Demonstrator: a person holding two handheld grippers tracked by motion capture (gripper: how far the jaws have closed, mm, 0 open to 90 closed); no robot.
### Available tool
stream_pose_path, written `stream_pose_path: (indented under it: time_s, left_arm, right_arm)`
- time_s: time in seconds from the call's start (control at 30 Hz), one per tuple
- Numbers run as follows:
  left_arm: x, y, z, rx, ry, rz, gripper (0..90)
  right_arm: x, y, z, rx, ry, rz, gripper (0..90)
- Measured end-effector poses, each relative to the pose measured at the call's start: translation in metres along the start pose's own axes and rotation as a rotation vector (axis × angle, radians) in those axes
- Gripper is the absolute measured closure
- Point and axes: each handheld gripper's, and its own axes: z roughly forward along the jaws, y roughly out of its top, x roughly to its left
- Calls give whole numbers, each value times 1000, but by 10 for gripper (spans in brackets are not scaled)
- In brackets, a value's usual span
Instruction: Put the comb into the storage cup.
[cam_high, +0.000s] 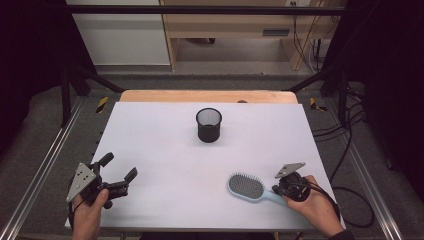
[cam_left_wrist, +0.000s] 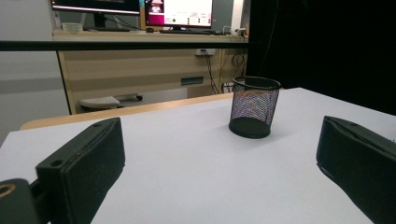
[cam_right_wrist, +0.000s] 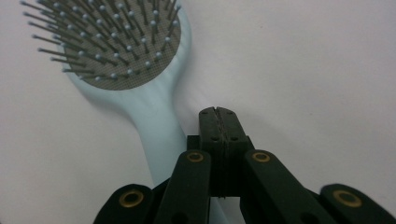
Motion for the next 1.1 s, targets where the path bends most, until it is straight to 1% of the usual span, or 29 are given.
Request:
stream_pose_path:
  time_s: [0.13, 0.23, 0.4, 0.5, 0.73, 0.83, 1.07, 1.1]
  left_arm:
    - [-2, 1, -2, -1, -3, 11, 11]
    - [-4, 1, 1, 7, -5, 19, 12]
    - [-6, 0, 4, 15, 0, 21, 13]
    - [-7, -1, 4, 20, -4, 22, 13]
    - [-6, -1, 4, 22, -6, 23, 13]
    - [-5, -2, 4, 26, 0, 21, 14]
    - [-5, -2, 3, 26, -2, 17, 13]
    - [-5, -3, 3, 29, -3, 21, 14]
  right_arm:
    - [4, -1, -2, 4, 5, -3, 900]
    - [10, -4, -4, -1, 12, -12, 900]
    - [19, -7, -6, -8, 24, -7, 900]
    - [23, -9, -9, -23, 23, -2, 900]
    - [27, -11, -13, -26, 34, 6, 900]
    - [29, -12, -16, -38, 52, 5, 900]
    - [33, -14, -20, -47, 49, 7, 900]
    - [34, -15, -21, -51, 51, 14, 900]
